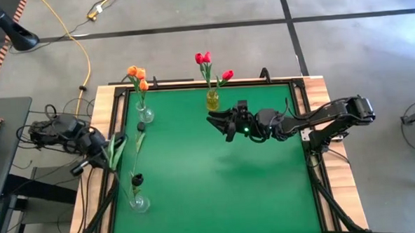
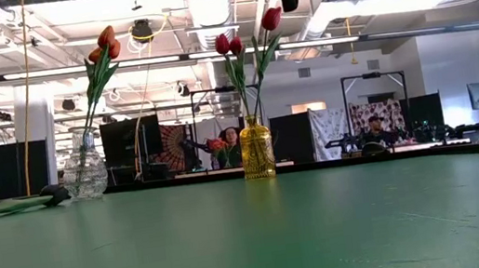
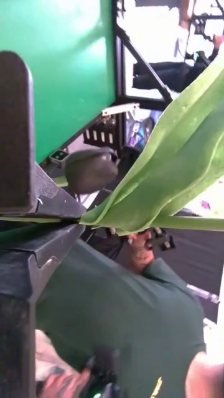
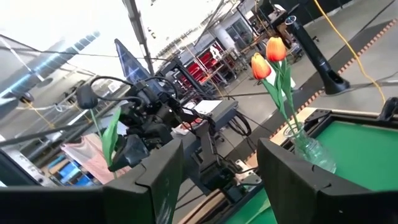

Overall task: Sort flowers into vase by color
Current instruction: Put the bottom black flower into the bottom transparent vase

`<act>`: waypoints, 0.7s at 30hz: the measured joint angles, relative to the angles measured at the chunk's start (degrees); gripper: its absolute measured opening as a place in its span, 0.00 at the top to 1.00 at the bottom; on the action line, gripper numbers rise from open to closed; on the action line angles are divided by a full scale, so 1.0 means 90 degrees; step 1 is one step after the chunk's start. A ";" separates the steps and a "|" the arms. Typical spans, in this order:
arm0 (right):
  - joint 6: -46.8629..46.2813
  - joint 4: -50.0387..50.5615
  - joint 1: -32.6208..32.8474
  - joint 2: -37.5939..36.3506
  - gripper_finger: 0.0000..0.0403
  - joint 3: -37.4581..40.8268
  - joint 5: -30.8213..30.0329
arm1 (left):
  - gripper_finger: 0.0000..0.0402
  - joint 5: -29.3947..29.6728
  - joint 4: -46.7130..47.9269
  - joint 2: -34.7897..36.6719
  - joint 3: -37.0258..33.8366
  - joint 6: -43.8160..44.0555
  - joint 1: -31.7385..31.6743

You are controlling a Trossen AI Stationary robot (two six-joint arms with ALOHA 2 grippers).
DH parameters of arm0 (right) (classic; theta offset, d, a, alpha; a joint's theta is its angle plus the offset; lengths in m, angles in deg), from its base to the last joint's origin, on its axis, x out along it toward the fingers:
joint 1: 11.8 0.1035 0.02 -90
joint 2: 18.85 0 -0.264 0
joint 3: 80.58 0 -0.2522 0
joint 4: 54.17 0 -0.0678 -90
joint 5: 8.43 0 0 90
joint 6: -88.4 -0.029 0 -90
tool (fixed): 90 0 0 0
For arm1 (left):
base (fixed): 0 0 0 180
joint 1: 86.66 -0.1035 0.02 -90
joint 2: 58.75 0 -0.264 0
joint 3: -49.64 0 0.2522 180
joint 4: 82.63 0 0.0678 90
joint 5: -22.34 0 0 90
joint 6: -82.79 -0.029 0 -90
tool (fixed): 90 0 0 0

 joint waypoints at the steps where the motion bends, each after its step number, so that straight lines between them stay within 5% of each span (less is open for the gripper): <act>1: -0.0071 0.0002 0.0002 0.0000 0.43 0.0000 0.0000 | 1.00 -0.0066 -0.0010 -0.0002 0.0000 -0.0109 0.0000; 21: -0.0498 0.0010 0.0405 0.0000 0.43 0.0000 -0.0403 | 1.00 -0.0886 -0.0685 -0.0719 0.0002 -0.0909 0.0093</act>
